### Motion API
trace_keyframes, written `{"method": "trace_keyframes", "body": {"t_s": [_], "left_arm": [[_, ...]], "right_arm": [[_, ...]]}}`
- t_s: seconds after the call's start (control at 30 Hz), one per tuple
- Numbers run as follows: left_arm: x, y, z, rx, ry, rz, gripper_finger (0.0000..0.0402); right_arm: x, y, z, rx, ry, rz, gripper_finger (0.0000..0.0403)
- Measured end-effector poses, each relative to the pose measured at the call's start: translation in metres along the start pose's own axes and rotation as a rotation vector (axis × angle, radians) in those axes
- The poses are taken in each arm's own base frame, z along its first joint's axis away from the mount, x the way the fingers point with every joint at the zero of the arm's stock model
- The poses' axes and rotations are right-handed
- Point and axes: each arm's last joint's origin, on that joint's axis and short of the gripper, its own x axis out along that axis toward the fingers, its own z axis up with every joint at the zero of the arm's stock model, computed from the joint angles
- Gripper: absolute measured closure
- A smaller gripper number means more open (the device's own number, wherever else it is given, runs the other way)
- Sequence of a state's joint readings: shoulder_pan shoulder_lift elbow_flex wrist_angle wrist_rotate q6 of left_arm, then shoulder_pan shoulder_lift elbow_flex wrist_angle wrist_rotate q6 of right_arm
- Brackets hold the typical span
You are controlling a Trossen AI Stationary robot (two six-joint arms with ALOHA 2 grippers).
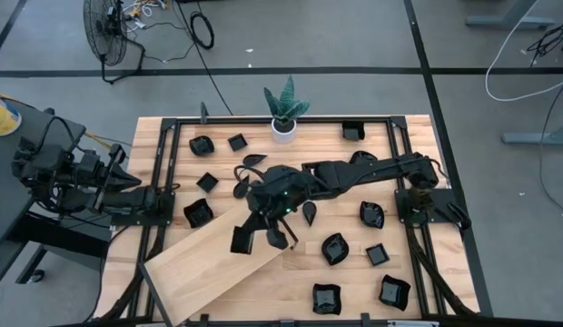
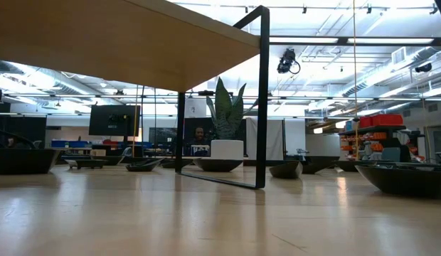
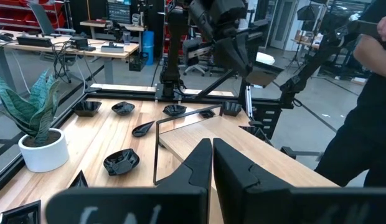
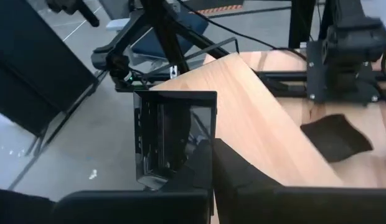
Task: Pick & Place Mini shaped plates
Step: Put the black square plate on the shelf
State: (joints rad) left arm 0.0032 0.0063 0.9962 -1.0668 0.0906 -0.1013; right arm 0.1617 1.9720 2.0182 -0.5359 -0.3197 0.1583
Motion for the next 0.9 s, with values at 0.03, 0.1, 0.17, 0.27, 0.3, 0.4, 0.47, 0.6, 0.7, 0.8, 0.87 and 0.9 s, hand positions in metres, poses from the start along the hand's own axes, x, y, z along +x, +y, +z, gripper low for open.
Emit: {"method": "trace_keyframes", "body": {"t_s": [0.03, 0.1, 0.17, 0.27, 0.3, 0.4, 0.47, 0.6, 0.7, 0.8, 0.87, 0.9], "left_arm": [[0.0, 0.0, 0.0, 0.0, 0.0, 0.0, 0.0383], [0.0, 0.0, 0.0, 0.0, 0.0, 0.0, 0.0383], [0.0, 0.0, 0.0, 0.0, 0.0, 0.0, 0.0383], [0.0, 0.0, 0.0, 0.0, 0.0, 0.0, 0.0383], [0.0, 0.0, 0.0, 0.0, 0.0, 0.0, 0.0383], [0.0, 0.0, 0.0, 0.0, 0.0, 0.0, 0.0383], [0.0, 0.0, 0.0, 0.0, 0.0, 0.0, 0.0383], [0.0, 0.0, 0.0, 0.0, 0.0, 0.0, 0.0383], [0.0, 0.0, 0.0, 0.0, 0.0, 0.0, 0.0383], [0.0, 0.0, 0.0, 0.0, 0.0, 0.0, 0.0383], [0.0, 0.0, 0.0, 0.0, 0.0, 0.0, 0.0383], [0.0, 0.0, 0.0, 0.0, 0.0, 0.0, 0.0383]], "right_arm": [[-0.001, -0.002, 0.0, -0.012, -0.001, 0.002, 0.0403], [-0.002, -0.005, 0.001, -0.018, -0.003, -0.004, 0.0403], [-0.002, -0.008, 0.001, 0.003, -0.004, -0.014, 0.0403], [-0.003, -0.011, -0.001, 0.176, 0.002, -0.122, 0.0403], [-0.003, -0.012, -0.004, 0.257, 0.016, -0.164, 0.0403], [-0.004, -0.012, -0.016, 0.466, 0.087, -0.272, 0.0403], [-0.002, -0.013, -0.024, 0.547, 0.122, -0.318, 0.0403], [0.006, -0.013, -0.038, 0.654, 0.167, -0.341, 0.0403], [0.009, -0.013, -0.043, 0.735, 0.158, -0.349, 0.0403], [0.015, -0.017, -0.051, 0.808, 0.156, -0.362, 0.0403], [0.017, -0.018, -0.055, 0.841, 0.163, -0.373, 0.0403], [0.017, -0.019, -0.057, 0.851, 0.164, -0.376, 0.0403]]}}
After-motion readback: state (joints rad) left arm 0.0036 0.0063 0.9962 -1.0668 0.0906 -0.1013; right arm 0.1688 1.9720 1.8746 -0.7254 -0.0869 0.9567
